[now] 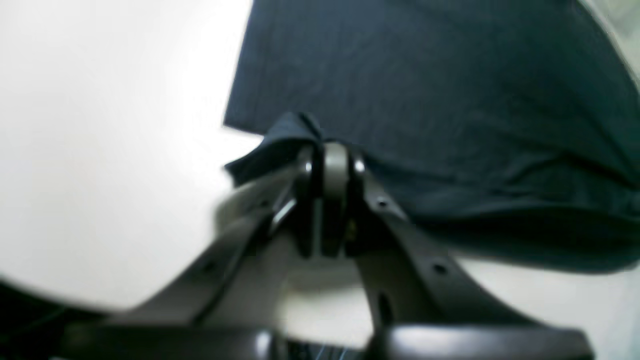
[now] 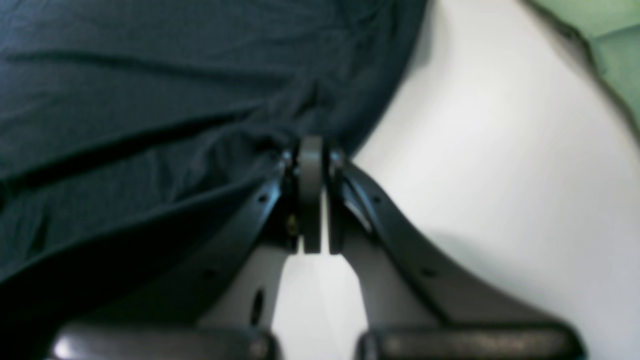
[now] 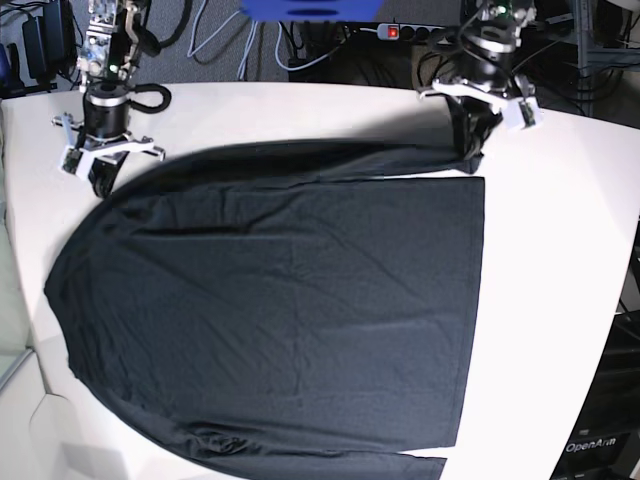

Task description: Fold the T-shirt properly

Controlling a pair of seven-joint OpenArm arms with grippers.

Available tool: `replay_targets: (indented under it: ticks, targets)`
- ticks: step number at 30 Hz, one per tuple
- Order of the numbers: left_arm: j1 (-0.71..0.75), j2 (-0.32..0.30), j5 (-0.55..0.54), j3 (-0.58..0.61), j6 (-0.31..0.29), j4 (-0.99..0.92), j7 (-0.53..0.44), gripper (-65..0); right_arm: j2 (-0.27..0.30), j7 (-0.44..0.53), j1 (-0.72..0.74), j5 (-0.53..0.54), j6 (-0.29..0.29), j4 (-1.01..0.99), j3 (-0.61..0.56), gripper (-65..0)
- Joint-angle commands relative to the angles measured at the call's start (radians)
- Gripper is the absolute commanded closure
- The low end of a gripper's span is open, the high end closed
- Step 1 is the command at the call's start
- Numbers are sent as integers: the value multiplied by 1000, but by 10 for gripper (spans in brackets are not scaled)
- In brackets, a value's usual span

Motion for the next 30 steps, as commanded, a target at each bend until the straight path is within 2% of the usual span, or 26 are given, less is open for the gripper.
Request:
replay_targets:
  ticks: [1, 5, 10, 18, 27, 30]
  targets:
    - [12, -3, -2, -10, -4, 13, -22, 0, 9, 26, 6, 3, 3, 21, -6, 0]
    - [0, -3, -2, -10, -4, 18, -22, 0, 29, 17, 32, 3, 3, 21, -35, 0]
    - [-17, -3, -2, -6, -4, 18, -22, 0, 28, -31, 49, 3, 3, 22, -38, 0]
    - [-14, -3, -2, -6, -4, 12, -22, 0, 26, -34, 38, 2, 3, 12, -58, -3]
    - [-14, -3, -2, -4, -4, 10, -22, 0, 29, -108, 31, 2, 3, 21, -83, -169]
    - [-12, -3, -2, -4, -4, 10, -22, 0, 29, -108, 32, 2, 3, 21, -83, -203]
